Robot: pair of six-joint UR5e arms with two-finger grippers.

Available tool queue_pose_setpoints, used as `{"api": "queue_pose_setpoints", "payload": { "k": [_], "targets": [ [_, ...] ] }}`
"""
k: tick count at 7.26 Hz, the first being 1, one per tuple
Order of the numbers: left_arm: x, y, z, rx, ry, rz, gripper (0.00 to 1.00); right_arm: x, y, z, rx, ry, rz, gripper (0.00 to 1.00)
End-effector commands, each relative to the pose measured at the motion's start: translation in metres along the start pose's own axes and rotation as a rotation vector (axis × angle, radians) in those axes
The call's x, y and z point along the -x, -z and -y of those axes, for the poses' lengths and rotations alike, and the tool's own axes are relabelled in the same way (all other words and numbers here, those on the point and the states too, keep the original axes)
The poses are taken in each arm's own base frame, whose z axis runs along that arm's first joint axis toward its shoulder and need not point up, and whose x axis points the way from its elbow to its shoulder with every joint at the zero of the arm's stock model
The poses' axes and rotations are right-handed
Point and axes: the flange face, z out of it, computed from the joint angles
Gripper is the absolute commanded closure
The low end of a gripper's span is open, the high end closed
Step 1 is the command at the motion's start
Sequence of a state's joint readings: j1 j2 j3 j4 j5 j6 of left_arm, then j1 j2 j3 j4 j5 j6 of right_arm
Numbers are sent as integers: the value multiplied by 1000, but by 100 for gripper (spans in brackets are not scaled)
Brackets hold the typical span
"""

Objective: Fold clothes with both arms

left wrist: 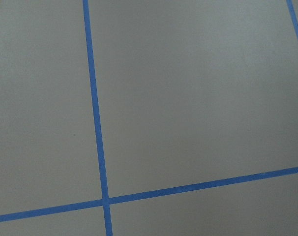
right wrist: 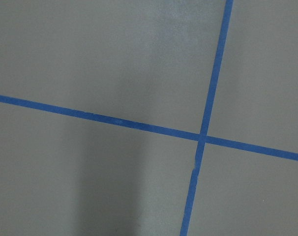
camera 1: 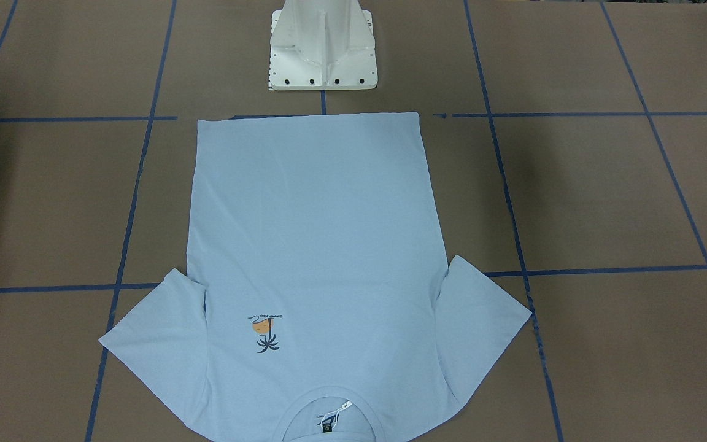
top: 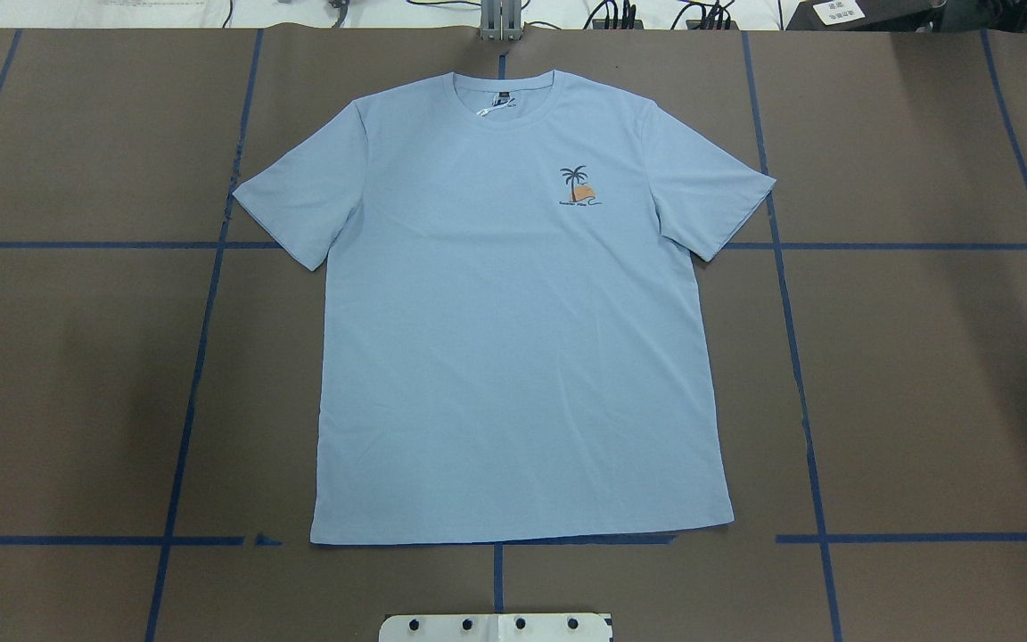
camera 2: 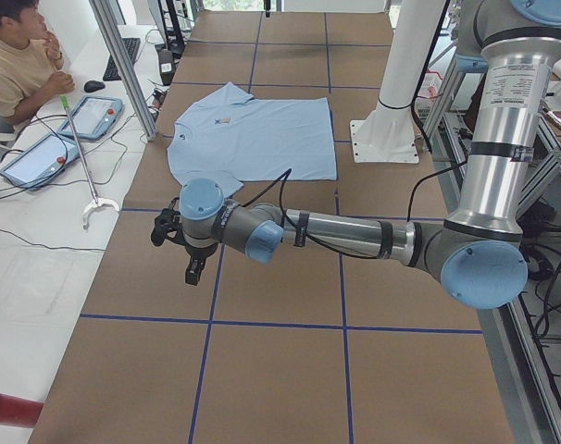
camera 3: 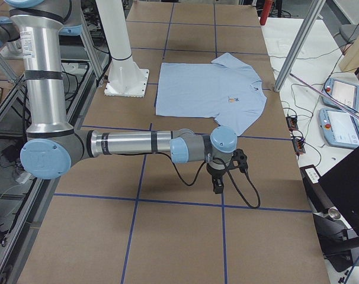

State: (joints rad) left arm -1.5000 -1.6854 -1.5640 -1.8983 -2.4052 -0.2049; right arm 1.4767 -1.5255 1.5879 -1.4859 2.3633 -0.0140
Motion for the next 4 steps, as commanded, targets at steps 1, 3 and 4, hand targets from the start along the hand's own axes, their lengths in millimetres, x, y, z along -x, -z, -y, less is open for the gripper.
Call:
{"api": "queue_pose_setpoints", "payload": {
  "k": [1,3,4],
  "targets": [
    [-5,3,0,-5,-4,-2,0,0,0,-1,0,1,0,0],
    [-6,4,0,-7,0,-2,0,2,0,-2,-1,-10,25,0],
    [-5,4,-1,-7,1,0,0,5,0,0,-1,-8,45,0]
  ]
}}
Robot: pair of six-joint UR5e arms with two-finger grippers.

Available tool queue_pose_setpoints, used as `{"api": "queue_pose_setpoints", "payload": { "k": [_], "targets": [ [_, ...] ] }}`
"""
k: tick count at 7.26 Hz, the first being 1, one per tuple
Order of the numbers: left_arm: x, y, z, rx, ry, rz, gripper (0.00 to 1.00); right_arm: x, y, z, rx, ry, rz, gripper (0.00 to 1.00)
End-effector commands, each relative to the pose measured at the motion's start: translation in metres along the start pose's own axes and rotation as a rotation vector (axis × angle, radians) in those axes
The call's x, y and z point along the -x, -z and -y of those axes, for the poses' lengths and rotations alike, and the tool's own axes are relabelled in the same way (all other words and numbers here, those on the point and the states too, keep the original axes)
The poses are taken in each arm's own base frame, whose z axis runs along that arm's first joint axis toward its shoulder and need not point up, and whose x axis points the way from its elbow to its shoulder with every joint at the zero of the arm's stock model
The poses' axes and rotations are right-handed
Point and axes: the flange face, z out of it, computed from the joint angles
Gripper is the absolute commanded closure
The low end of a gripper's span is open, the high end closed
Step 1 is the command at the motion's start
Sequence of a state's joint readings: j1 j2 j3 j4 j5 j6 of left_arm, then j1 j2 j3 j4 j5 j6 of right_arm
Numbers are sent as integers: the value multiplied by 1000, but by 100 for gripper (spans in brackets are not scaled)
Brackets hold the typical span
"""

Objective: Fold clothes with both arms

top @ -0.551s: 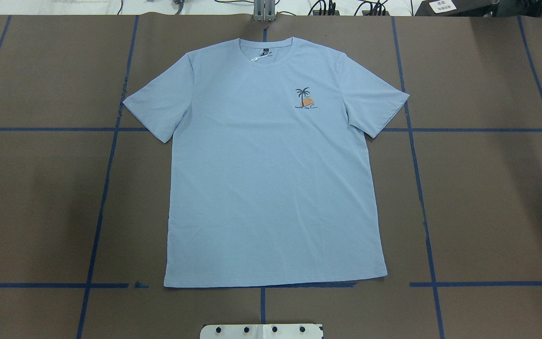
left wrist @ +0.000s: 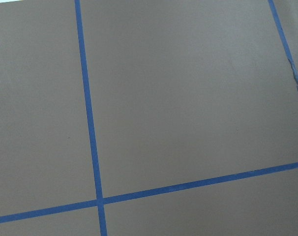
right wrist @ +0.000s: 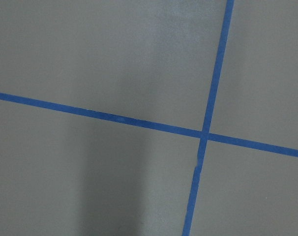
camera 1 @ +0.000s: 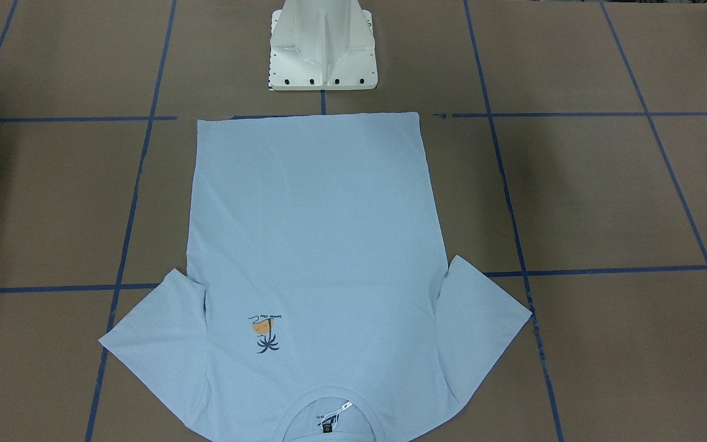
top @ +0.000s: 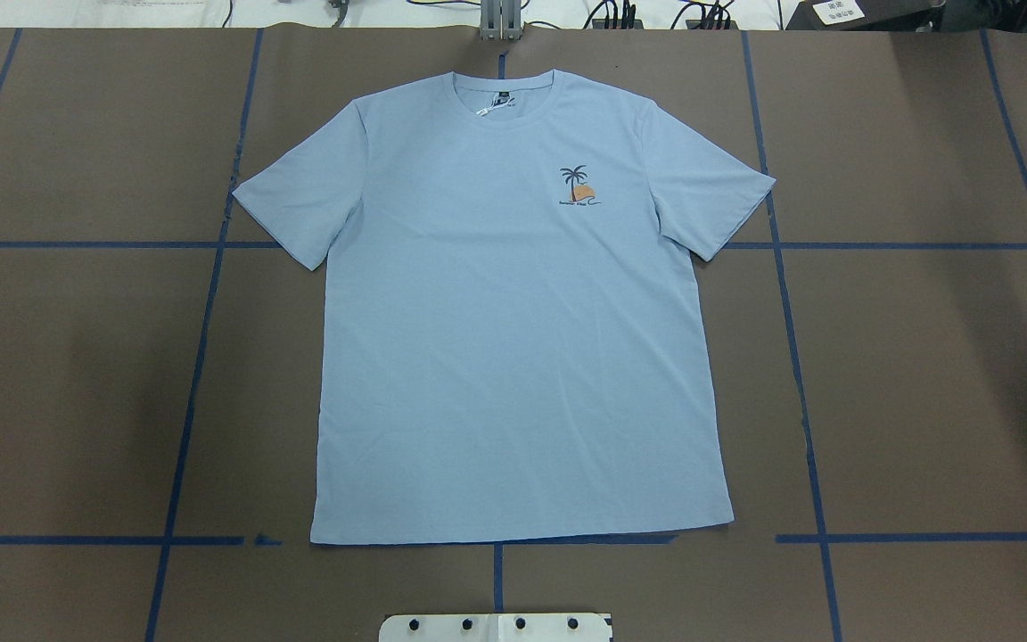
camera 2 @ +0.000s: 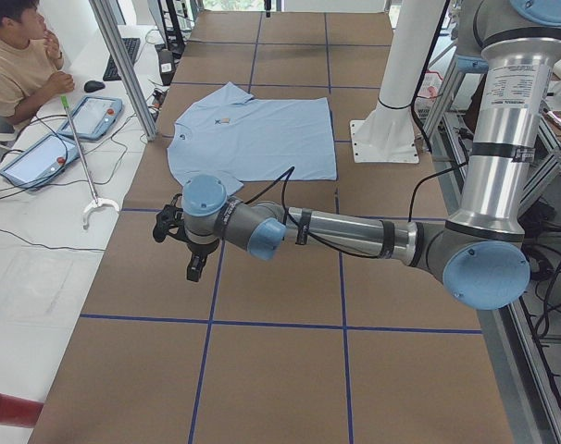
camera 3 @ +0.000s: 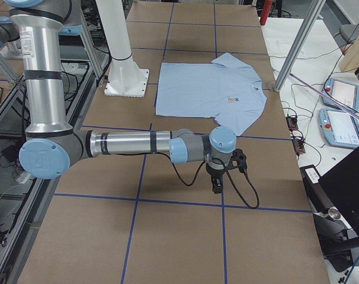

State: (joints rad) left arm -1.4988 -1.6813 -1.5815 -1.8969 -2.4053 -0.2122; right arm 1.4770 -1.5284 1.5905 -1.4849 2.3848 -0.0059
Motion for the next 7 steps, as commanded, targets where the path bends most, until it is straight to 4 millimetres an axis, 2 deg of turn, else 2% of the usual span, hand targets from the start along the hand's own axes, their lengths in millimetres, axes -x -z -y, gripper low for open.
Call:
{"api": "queue_pose_setpoints", "payload": {
  "k": [1,2,3,4,5,7],
  "targets": [
    [0,0,0,0,5,3,0,3,0,1,0,-4,28,0],
    [0,0,0,-1,4,1,0,14,3,7,-7,12,43,0],
    [2,-3,-1,4,8,0,0,35,-8,14,12,35,58,0],
    [5,-7,-1,7,6,0,0,69,-17,49,15,31,62,0],
    [1,-3,-1,1,1,-3,0,108,-45,79,13,-36,80,0],
    [-19,9,5,-26,-37,-12,0,185,-120,124,-70,-135,125,0]
  ]
}}
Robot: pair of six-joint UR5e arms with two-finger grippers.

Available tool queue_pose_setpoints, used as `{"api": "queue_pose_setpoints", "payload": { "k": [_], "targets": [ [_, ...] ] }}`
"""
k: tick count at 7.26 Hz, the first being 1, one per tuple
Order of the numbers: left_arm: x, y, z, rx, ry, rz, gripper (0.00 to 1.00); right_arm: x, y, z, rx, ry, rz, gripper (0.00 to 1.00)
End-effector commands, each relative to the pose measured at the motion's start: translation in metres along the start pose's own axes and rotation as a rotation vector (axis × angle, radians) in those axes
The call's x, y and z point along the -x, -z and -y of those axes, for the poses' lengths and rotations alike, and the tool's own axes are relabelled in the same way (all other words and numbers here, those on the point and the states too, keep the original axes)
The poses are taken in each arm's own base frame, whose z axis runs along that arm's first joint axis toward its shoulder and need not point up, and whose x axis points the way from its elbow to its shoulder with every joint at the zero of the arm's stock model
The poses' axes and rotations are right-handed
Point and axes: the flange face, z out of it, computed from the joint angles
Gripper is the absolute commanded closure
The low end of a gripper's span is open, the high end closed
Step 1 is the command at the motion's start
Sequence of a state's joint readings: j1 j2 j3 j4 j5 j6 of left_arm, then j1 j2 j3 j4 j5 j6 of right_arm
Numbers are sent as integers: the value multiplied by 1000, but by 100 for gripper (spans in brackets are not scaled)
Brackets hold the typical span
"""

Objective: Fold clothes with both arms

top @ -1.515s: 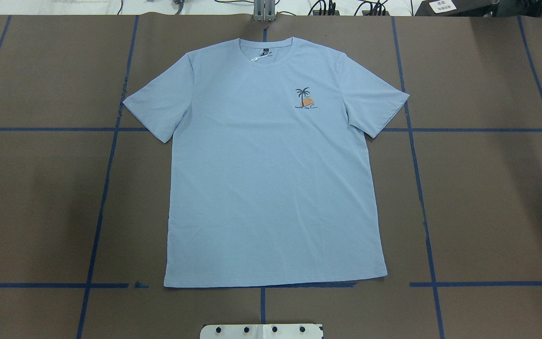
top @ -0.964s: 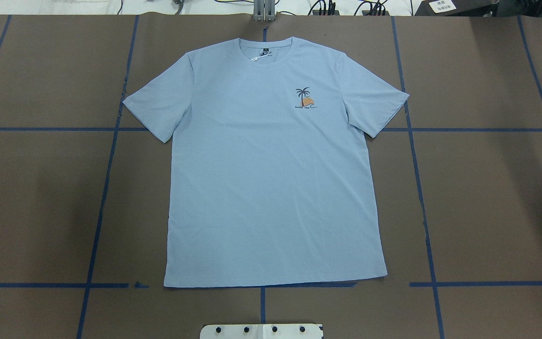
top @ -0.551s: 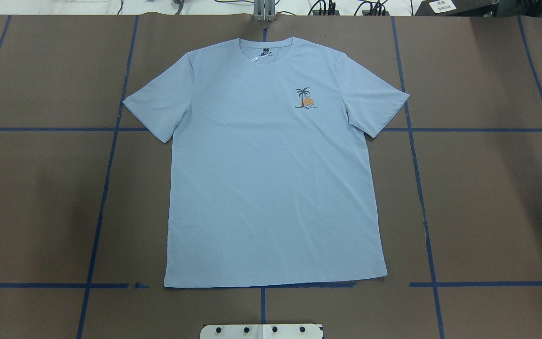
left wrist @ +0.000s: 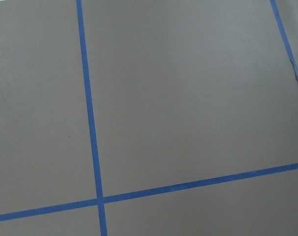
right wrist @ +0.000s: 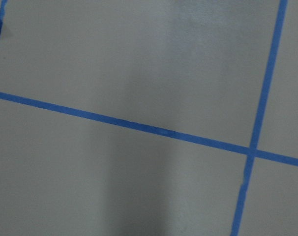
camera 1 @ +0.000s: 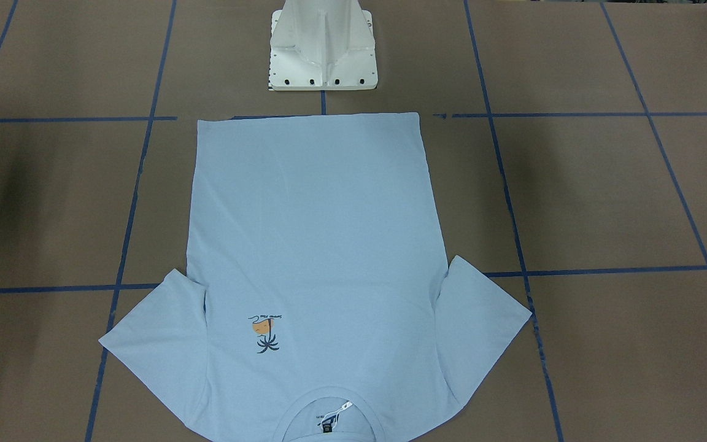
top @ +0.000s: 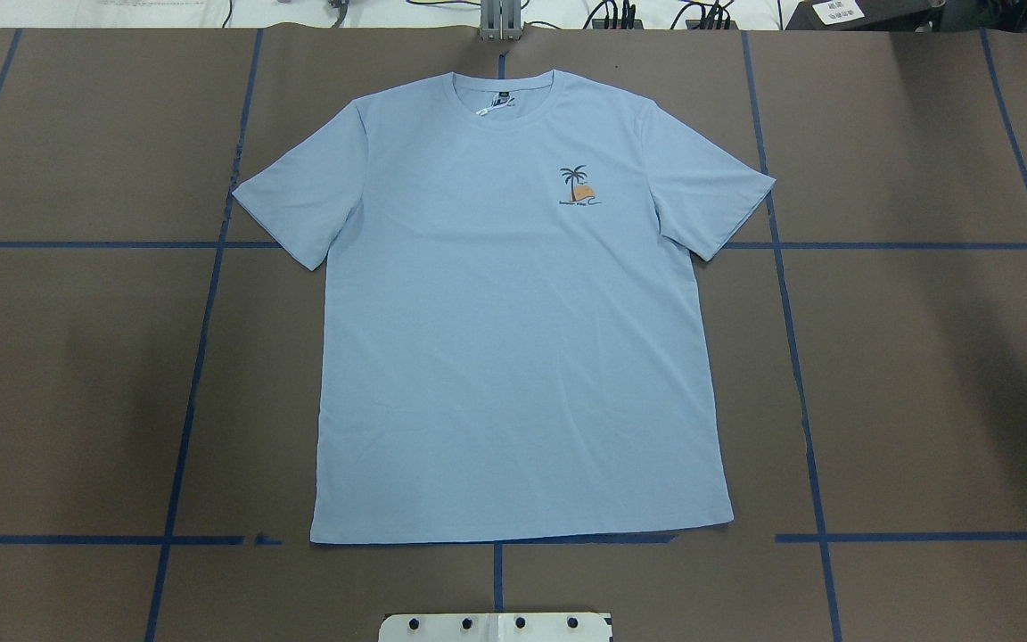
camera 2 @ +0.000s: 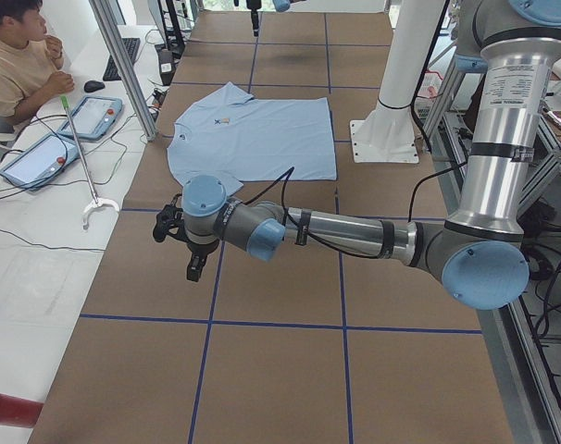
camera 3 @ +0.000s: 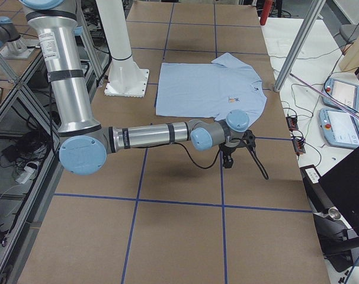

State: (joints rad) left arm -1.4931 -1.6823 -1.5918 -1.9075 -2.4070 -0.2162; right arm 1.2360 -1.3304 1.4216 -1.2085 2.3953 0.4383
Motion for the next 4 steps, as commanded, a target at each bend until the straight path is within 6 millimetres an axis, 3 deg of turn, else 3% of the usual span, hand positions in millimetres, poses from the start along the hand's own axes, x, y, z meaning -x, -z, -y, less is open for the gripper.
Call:
{"api": "queue_pose_setpoints", "payload": {
  "k": [1,2,3,4],
  "targets": [
    [-24,9,4,-17,-41,-20,0,92,-75,32,-117,-155,46,0],
    [-29,1,4,-4,-48,-25,0,131,-95,42,-188,-249,19,1],
    [-33,-3,3,3,-54,-28,0,156,-106,53,-237,-344,4,7],
    [-32,-3,3,4,-53,-28,0,157,-115,59,-235,-370,-10,15]
  ]
}}
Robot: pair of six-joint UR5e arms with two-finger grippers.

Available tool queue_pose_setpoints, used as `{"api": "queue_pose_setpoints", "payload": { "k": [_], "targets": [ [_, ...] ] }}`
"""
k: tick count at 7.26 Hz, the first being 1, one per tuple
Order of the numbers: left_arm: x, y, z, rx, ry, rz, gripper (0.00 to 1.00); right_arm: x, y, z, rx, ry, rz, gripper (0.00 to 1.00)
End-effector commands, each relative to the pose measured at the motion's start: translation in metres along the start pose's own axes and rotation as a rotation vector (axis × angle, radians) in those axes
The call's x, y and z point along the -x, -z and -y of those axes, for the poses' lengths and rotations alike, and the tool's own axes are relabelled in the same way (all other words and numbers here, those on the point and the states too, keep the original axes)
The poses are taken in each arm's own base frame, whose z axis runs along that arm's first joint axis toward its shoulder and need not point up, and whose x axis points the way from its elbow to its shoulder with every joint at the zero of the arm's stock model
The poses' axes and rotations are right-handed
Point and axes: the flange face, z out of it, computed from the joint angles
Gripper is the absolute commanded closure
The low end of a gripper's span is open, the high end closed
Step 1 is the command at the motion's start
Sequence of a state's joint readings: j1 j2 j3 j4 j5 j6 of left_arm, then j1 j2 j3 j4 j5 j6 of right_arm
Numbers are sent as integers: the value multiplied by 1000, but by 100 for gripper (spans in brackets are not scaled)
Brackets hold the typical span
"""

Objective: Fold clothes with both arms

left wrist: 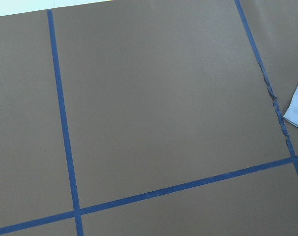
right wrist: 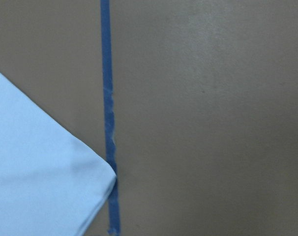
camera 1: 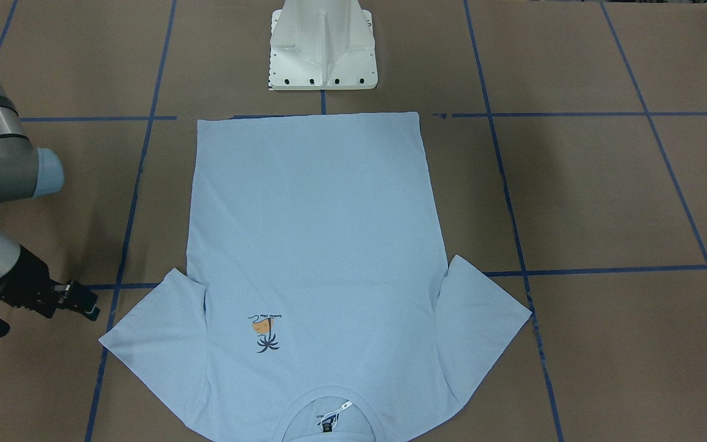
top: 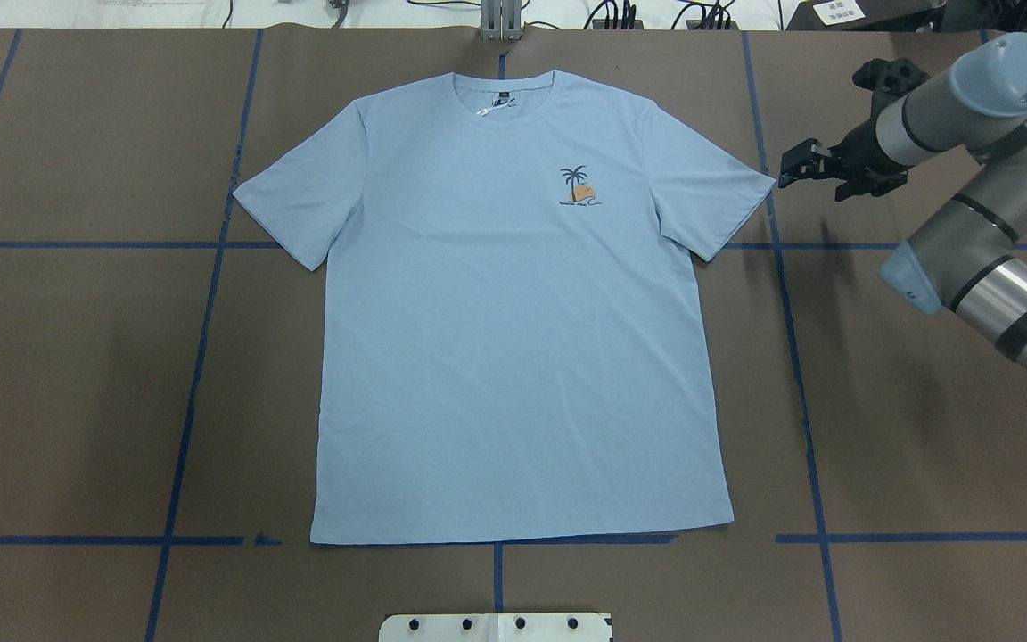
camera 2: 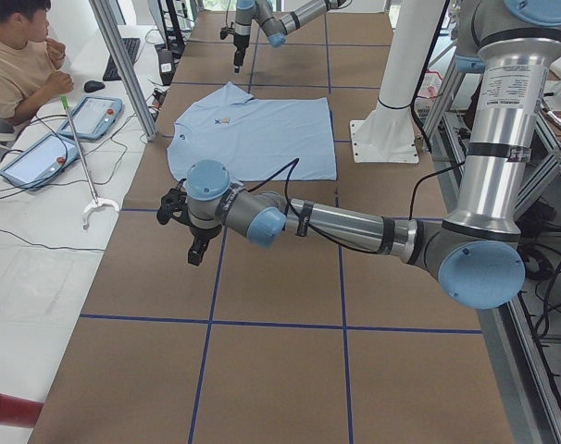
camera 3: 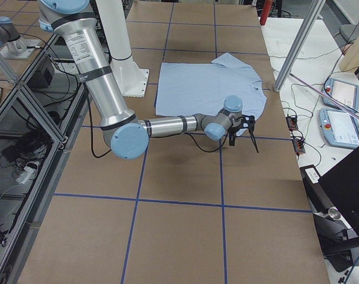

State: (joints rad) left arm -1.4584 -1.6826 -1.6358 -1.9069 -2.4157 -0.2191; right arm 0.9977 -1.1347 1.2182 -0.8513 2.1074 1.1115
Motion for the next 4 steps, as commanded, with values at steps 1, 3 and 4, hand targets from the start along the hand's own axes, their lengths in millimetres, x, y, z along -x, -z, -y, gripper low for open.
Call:
{"api": "queue_pose_setpoints", "payload": {
  "k": [1,3,4],
  "targets": [
    [-1,-3,-1,6,-2,0,0,24,-21,4,-48,-66,-26,25],
    [-2,-3,0,3,-5,-1,0,31,-30,1,-53,-57,-37,25],
    [-2,-3,0,3,-5,-1,0,37,-30,0,-59,-52,-36,26]
  ]
}}
